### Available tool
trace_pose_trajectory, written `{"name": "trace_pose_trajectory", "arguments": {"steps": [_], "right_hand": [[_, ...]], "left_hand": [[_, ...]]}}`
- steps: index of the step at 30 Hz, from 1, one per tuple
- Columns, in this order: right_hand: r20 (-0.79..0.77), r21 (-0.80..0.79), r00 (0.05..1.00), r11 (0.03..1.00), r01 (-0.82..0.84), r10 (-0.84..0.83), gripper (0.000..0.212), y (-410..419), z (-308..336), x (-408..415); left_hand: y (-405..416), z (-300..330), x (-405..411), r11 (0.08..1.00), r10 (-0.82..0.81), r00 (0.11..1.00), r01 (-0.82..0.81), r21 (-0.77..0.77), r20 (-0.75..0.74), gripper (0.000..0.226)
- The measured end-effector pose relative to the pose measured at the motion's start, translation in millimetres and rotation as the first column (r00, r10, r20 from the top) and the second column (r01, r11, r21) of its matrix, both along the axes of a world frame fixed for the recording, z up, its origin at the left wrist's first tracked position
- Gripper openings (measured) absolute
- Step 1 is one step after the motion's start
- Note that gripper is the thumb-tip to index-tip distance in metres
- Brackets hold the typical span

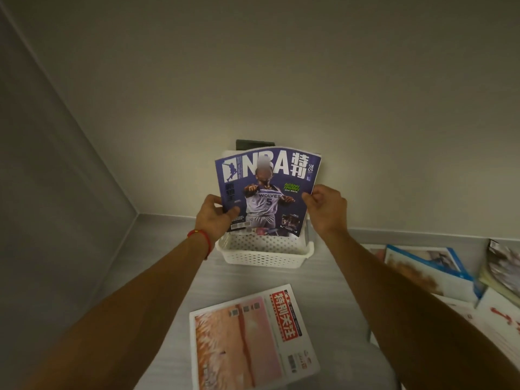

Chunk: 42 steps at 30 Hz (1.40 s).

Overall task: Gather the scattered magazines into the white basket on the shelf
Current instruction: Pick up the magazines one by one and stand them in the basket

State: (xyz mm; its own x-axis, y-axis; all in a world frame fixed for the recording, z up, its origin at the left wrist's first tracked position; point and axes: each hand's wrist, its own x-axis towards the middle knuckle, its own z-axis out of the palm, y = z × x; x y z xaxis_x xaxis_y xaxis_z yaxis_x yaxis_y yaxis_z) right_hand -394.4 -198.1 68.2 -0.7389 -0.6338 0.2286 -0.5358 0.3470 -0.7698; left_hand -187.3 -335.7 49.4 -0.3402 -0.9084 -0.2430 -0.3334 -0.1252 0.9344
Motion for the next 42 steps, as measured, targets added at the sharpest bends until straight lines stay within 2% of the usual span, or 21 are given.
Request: {"name": "trace_pose_trajectory", "arguments": {"steps": [6,10,13,15,18,20,22,23,25,28,32,35,38,40,42], "right_hand": [[-0.016,0.048,0.999,0.998,0.036,-0.036,0.02,-11.6,-28.8,-7.4],[-0.008,0.073,0.998,0.995,0.066,-0.066,0.017,-15.4,-40.3,-11.4],[0.157,0.005,0.981,0.993,0.117,-0.117,0.01,-15.8,-44.1,-12.6],[0.301,-0.042,0.948,0.992,0.121,-0.103,0.028,-13.7,-46.3,-10.0],[0.409,-0.035,0.91,0.995,0.088,-0.066,0.045,-5.1,-51.1,-1.3],[0.37,-0.024,0.928,0.998,0.061,-0.048,0.043,11.8,-56.3,5.8],[0.31,-0.015,0.951,1.0,0.012,-0.007,0.037,40.7,-63.1,13.1],[0.291,-0.003,0.957,1.0,-0.013,0.013,0.035,58.3,-67.9,15.5],[0.244,0.052,0.969,0.998,-0.042,0.028,0.035,97.5,-78.1,17.4],[0.248,0.12,0.968,0.993,-0.004,-0.026,0.036,164.3,-87.3,7.3],[0.224,0.221,0.965,0.972,0.083,-0.133,0.031,265.7,-88.7,-28.3],[0.178,0.344,0.954,0.923,0.171,-0.242,0.03,339.5,-89.9,-69.9],[0.215,0.388,0.882,0.866,0.316,-0.419,0.038,408.6,-98.3,-109.5],[0.153,0.478,0.83,0.776,0.413,-0.536,0.044,448.7,-108.9,-130.4],[0.033,0.642,0.8,0.626,0.443,-0.599,0.058,482.0,-120.7,-146.1]], "left_hand": [[-4.9,-24.0,-9.8,1.0,0.019,1.0,-0.019,-0.002,0.014,0.03],[-2.7,-31.7,-13.3,1.0,-0.011,1.0,0.011,0.017,-0.017,0.036],[-0.5,-34.7,-14.5,0.998,-0.04,0.999,0.041,0.053,-0.033,0.045],[2.3,-33.9,-13.9,0.994,-0.067,0.997,0.07,0.079,-0.046,0.06],[10.5,-29.9,-10.7,0.99,-0.069,0.996,0.075,0.122,-0.055,0.076],[26.2,-27.7,-5.6,0.999,0.014,0.999,-0.015,0.032,0.049,0.07],[55.7,-26.5,0.9,0.978,0.119,0.984,-0.092,-0.189,0.134,0.052],[74.4,-26.8,3.5,0.954,0.127,0.982,-0.082,-0.288,0.142,0.044],[114.9,-30.6,3.4,0.934,0.047,0.987,0.012,-0.358,0.153,0.043],[176.8,-40.6,-11.1,0.932,-0.134,0.962,0.205,-0.3,0.24,0.05],[260.7,-51.6,-42.3,0.854,-0.39,0.842,0.482,-0.196,0.372,0.05],[315.8,-58.1,-72.9,0.702,-0.577,0.684,0.695,-0.159,0.446,0.058],[362.0,-63.5,-106.2,0.559,-0.684,0.552,0.817,-0.144,0.477,0.059],[387.8,-69.9,-127.1,0.47,-0.713,0.461,0.873,-0.129,0.528,0.06],[408.0,-76.6,-144.0,0.363,-0.706,0.339,0.927,-0.094,0.622,0.065]]}}
